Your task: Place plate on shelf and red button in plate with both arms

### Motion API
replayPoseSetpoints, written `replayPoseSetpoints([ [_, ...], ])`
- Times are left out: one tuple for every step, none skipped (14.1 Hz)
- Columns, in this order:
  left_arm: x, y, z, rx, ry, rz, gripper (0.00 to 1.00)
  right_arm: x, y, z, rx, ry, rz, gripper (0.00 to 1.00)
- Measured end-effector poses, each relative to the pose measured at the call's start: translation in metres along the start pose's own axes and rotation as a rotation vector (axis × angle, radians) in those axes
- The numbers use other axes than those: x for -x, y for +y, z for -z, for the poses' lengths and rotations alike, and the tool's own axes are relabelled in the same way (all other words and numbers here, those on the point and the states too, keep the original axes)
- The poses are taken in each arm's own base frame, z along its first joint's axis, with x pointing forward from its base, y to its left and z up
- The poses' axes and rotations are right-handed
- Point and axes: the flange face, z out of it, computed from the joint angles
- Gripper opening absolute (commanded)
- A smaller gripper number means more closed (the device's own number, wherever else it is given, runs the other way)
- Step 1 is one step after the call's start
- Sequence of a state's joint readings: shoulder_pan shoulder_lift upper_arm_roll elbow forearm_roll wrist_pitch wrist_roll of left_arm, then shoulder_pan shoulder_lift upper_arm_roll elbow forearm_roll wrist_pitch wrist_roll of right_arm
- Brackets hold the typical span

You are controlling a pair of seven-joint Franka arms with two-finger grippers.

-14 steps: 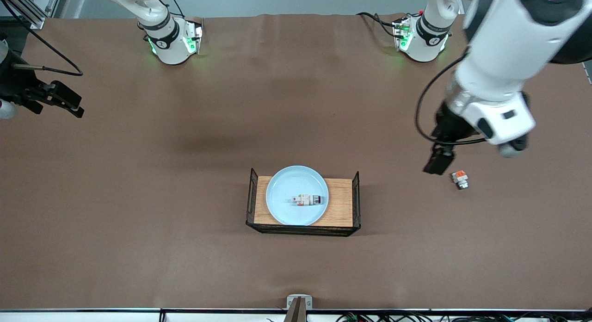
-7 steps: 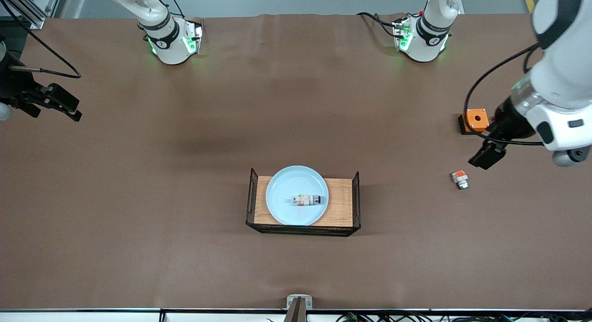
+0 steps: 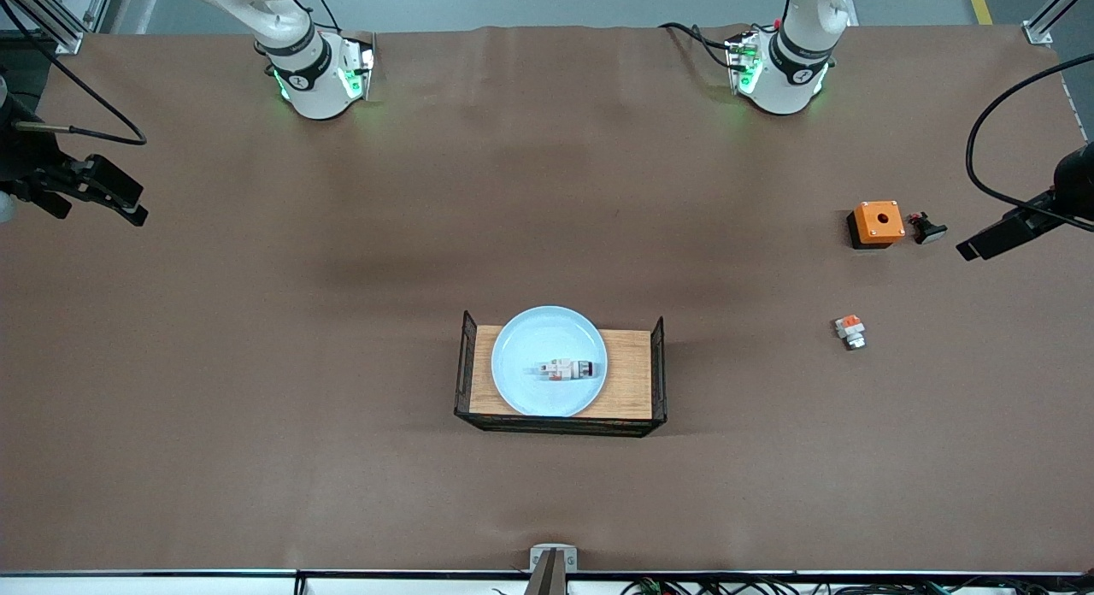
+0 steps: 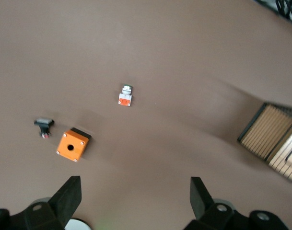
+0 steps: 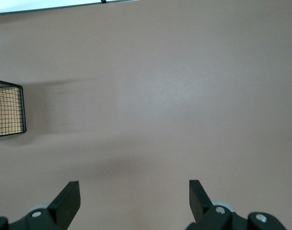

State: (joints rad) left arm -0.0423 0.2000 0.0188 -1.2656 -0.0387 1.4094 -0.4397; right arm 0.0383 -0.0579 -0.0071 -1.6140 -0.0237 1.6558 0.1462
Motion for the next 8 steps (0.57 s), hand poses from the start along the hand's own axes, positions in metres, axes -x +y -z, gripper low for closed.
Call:
replayPoseSetpoints([
  [0.001,0.001,-0.002,-0.003,-0.006,-0.061,1.0,0.0,0.0,0.0,0.0,0.002,0.0,1.0],
  [0.001,0.002,-0.004,-0.004,-0.012,-0.114,1.0,-0.001,0.001,0.001,-0.001,0.006,-0.001,1.0],
  [0.002,0.003,-0.004,0.001,-0.015,-0.156,1.0,-0.002,0.001,0.003,-0.001,0.012,-0.003,1.0],
  [0.002,0.005,-0.004,0.018,-0.019,-0.185,1.0,-0.004,0.002,0.005,-0.002,0.017,-0.005,1.0],
  [0.002,0.007,-0.004,0.035,-0.018,-0.198,1.0,-0.007,0.003,0.006,-0.002,0.02,-0.007,1.0],
  [0.001,0.008,-0.006,0.042,-0.015,-0.202,1.0,-0.008,0.003,0.006,-0.002,0.022,-0.009,1.0],
  [-0.001,0.009,-0.009,0.042,-0.016,-0.204,1.0,-0.01,0.004,0.005,-0.001,0.021,-0.009,1.0],
  [-0.002,0.01,-0.012,0.041,-0.02,-0.205,1.0,-0.011,0.004,0.003,-0.001,0.02,-0.009,1.0],
])
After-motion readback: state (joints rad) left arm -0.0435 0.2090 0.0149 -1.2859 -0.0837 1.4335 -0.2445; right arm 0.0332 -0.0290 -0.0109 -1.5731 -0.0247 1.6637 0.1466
